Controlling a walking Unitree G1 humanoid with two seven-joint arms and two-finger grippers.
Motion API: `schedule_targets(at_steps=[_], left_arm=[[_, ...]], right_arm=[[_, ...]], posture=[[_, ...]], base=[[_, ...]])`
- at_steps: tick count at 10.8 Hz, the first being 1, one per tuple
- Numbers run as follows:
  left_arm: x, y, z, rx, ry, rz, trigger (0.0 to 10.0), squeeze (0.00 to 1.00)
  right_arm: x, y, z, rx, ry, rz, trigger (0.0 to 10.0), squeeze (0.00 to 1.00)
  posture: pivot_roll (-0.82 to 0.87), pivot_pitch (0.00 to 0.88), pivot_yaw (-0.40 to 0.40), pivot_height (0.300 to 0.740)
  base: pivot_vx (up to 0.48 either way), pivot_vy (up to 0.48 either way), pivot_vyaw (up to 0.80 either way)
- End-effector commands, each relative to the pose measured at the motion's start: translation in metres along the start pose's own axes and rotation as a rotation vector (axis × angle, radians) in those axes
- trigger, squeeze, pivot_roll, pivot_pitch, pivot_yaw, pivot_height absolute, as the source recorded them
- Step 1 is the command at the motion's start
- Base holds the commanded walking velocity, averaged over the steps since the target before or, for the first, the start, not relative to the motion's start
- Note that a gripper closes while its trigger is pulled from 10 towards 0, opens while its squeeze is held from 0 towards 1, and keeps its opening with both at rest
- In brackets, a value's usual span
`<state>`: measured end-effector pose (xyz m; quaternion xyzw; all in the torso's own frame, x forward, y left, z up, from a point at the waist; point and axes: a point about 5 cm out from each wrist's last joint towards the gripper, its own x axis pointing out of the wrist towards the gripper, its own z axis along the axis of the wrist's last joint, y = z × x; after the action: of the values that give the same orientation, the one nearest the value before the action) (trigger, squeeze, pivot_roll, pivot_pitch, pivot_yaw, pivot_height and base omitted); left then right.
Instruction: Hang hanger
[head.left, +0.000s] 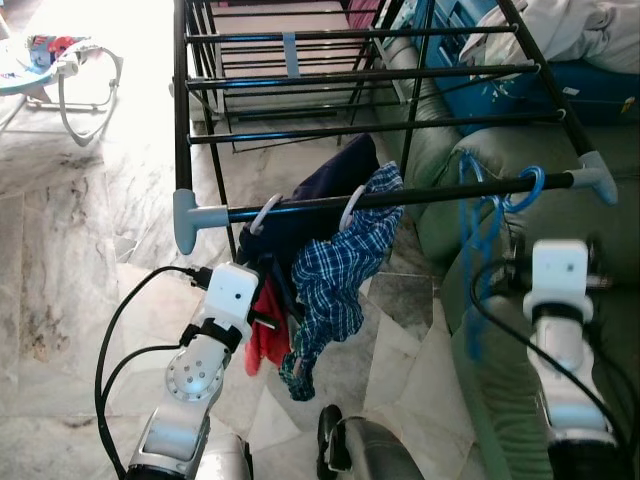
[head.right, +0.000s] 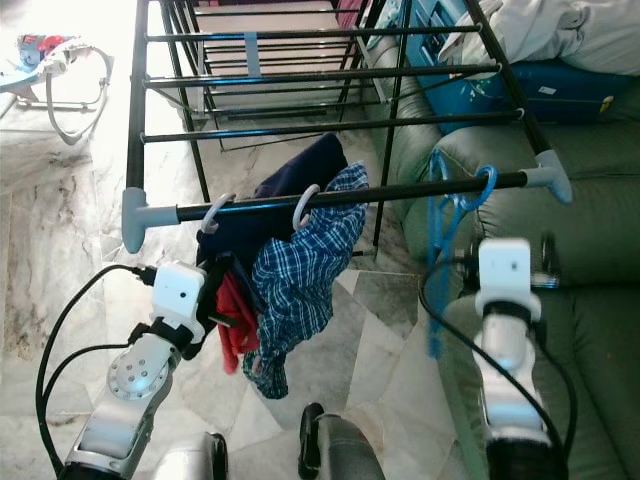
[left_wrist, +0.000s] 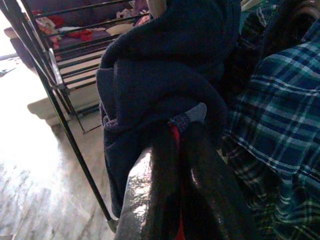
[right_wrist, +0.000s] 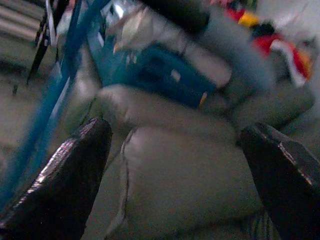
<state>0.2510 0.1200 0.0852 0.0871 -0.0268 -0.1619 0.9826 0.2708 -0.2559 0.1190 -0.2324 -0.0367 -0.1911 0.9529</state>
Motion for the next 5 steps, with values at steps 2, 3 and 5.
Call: schedule_targets(at_steps=[2, 3, 5], left_arm=[[-0.001, -0.004, -0.001, 0.006, 0.011, -0.024, 10.0, 0.0], [-0.003, -0.007, -0.002, 0.004, 0.016, -0.033, 10.0, 0.0], [-0.003, -0.007, -0.003, 0.003, 0.022, -0.037, 10.0, 0.0]], right_arm=[[-0.002, 0.006, 0.025, -0.038, -0.146, 0.039, 10.0, 0.0], [-0.013, 0.009, 0.023, 0.008, -0.111, 0.056, 10.0, 0.0], [-0.035, 0.011, 0.012, 0.014, -0.063, 0.108, 10.0, 0.0]], posture=[[-0.05, 0.188, -0.049, 0.74], [-0.05, 0.188, -0.051, 0.74], [-0.05, 0.188, -0.051, 0.74]], base=[[0.0, 0.0, 0.0], [0.0, 0.0, 0.0], [0.0, 0.0, 0.0]])
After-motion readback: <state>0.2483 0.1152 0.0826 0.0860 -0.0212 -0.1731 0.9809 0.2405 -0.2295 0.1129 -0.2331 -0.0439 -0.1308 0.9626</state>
